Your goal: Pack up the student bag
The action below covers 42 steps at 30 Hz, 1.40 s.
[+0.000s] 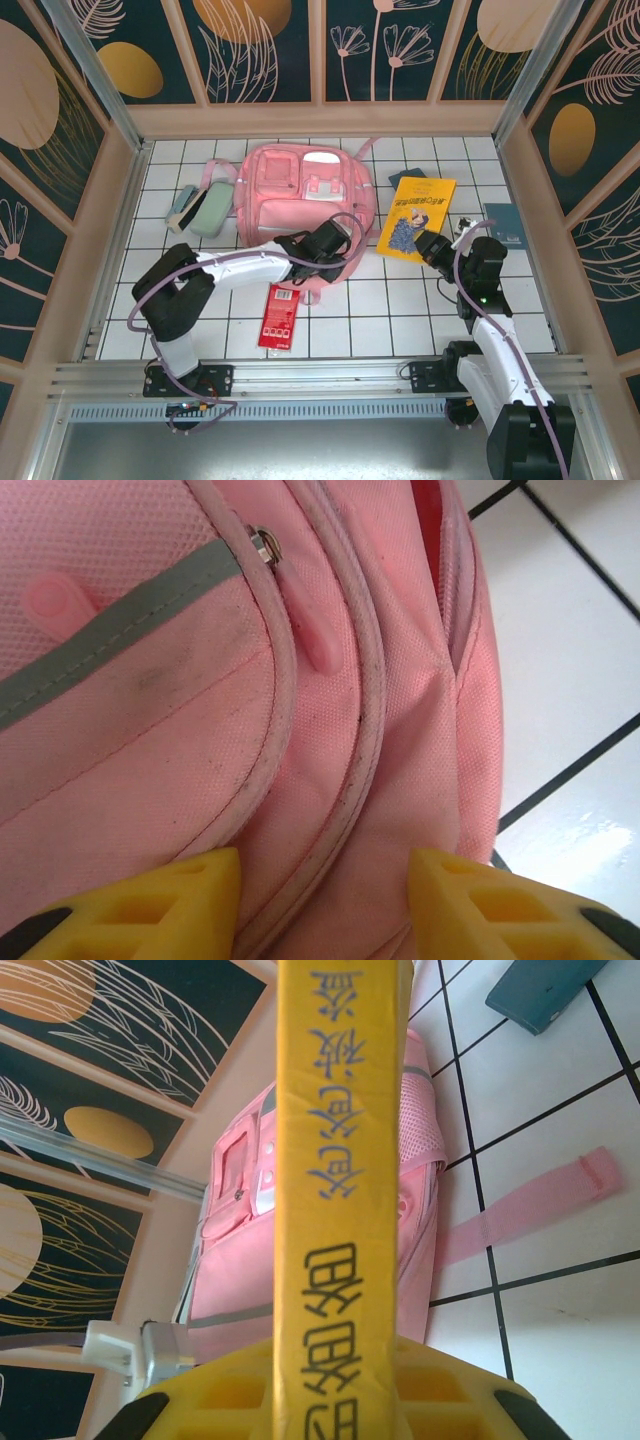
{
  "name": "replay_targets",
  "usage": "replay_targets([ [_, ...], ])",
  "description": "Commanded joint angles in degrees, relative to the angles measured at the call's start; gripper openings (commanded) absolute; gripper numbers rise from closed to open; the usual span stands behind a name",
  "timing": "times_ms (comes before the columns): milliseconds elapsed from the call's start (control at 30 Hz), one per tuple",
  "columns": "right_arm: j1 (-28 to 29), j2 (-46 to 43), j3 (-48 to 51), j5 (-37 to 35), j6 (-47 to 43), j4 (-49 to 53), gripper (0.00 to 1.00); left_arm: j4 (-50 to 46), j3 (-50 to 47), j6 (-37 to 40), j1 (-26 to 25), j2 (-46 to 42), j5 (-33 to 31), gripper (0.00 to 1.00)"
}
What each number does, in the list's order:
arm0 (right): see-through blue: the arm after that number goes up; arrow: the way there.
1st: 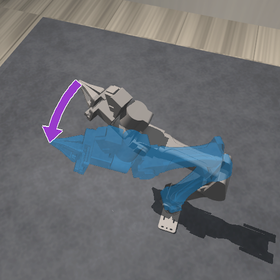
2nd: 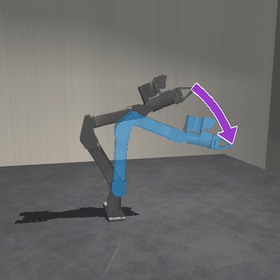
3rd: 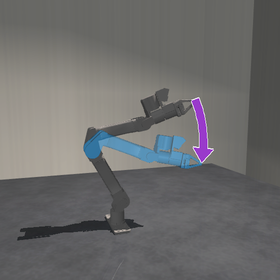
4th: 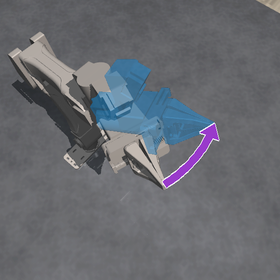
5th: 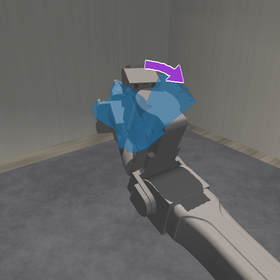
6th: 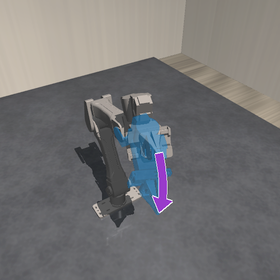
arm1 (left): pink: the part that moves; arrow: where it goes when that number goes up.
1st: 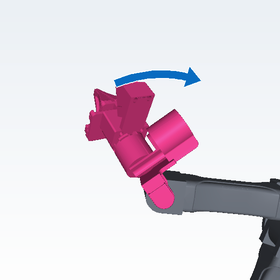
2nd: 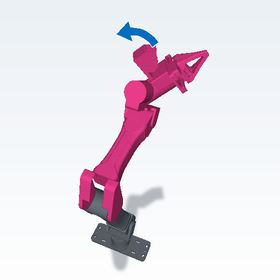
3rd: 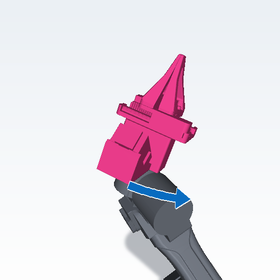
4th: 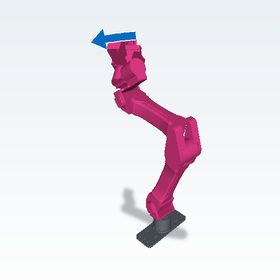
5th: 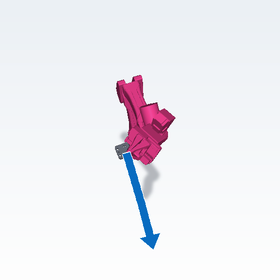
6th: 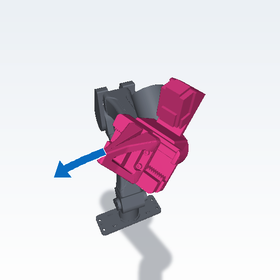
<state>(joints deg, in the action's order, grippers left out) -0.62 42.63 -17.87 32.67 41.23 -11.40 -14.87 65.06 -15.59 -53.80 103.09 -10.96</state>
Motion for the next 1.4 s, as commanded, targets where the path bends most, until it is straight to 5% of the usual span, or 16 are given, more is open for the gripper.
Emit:
replay_targets([
  [0, 0.54, -1.35, -0.24, 1.0, 0.26, -5.96, 0.0, -1.92, 1.47, 1.78, -0.73, 1.73, -5.05, 0.44],
  [67, 0.54, -1.16, -0.25, 0.92, 0.33, -6.07, 0.0, -1.99, 1.48, 1.87, -0.91, 1.94, -5.94, 0.42],
  [200, 0.62, -1.15, -0.24, 1.47, 0.82, -6.55, 0.0, -2.4, 1.65, 1.2, -1.3, 1.32, -10.37, 0.02],
  [233, 0.62, -1.15, -0.15, 1.75, 0.88, -6.77, 0.0, -2.52, 1.74, 0.71, -1.23, 0.72, -11.43, 0.0],
  [567, 3.43, -1.4, 0.56, 3.86, 2.16, -8.05, 0.0, -1.4, 3.85, -3.64, -1.25, -11.79, -17.53, 0.0],
  [733, 4.02, -1.8, 0.58, 2.58, 1.66, -6.97, 0.0, -0.68, 3.51, -0.43, -1.3, -13.08, -9.06, 0.0],
  [800, 4.0, -1.86, 0.6, 2.58, 1.7, -7.05, 0.0, -1.91, 3.28, 0.7, -1.26, -11.78, -6.33, 0.11],
  [867, 4.0, -1.86, 0.64, 2.43, 1.65, -7.04, 0.0, -2.61, 2.74, 0.8, -1.29, -10.5, -5.3, 0.12],
  [1000, 4.01, -1.9, 0.51, 2.25, 1.57, -6.86, 0.0, -3.06, 2.0, 1.66, -1.3, -7.26, -1.81, 0.37],
  [1367, 3.88, -1.62, 0.11, 1.89, 1.2, -6.27, 0.0, -4.92, 3.85, 3.8, -1.31, 2.62, -2.65, 0.48],
])
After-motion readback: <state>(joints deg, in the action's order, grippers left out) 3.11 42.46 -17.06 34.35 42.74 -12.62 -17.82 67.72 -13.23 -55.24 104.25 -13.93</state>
